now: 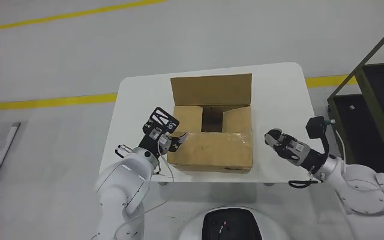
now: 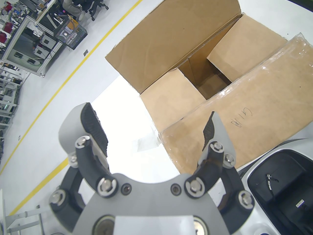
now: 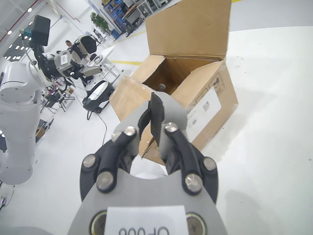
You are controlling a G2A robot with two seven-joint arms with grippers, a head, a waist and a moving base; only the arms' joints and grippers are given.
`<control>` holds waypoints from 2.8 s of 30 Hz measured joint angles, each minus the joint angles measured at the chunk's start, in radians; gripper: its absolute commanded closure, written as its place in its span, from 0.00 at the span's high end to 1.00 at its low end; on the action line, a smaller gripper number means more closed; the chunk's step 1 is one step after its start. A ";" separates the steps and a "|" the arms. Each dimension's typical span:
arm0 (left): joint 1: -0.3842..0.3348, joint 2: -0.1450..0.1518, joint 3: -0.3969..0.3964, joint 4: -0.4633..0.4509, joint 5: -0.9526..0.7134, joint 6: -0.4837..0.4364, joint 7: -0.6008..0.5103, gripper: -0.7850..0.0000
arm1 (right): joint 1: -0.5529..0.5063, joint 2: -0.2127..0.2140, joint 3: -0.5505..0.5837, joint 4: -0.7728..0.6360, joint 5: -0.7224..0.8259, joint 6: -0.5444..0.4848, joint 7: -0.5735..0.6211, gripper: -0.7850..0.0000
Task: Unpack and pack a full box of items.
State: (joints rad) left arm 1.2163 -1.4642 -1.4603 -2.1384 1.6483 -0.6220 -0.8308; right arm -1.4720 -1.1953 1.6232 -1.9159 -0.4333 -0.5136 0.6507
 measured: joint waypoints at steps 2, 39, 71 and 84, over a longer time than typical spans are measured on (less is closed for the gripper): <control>0.000 0.000 0.000 0.000 0.000 0.000 0.000 1.00 | 0.049 0.001 -0.034 0.025 -0.026 0.013 0.030 0.40; 0.000 0.000 0.000 0.000 0.000 0.000 0.000 1.00 | 0.152 0.025 -0.162 0.143 -0.132 0.055 0.003 0.40; 0.000 0.000 0.000 0.000 0.000 0.000 0.000 1.00 | 0.140 0.074 -0.160 0.091 0.204 -0.001 0.251 0.00; -0.052 0.005 0.023 -0.064 -0.019 0.078 0.024 1.00 | 0.105 0.077 -0.116 -0.044 -0.267 -0.130 -0.150 0.00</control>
State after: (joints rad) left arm 1.1648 -1.4593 -1.4374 -2.2027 1.6291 -0.5437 -0.8068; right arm -1.3666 -1.1184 1.5072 -1.9599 -0.7001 -0.6435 0.5002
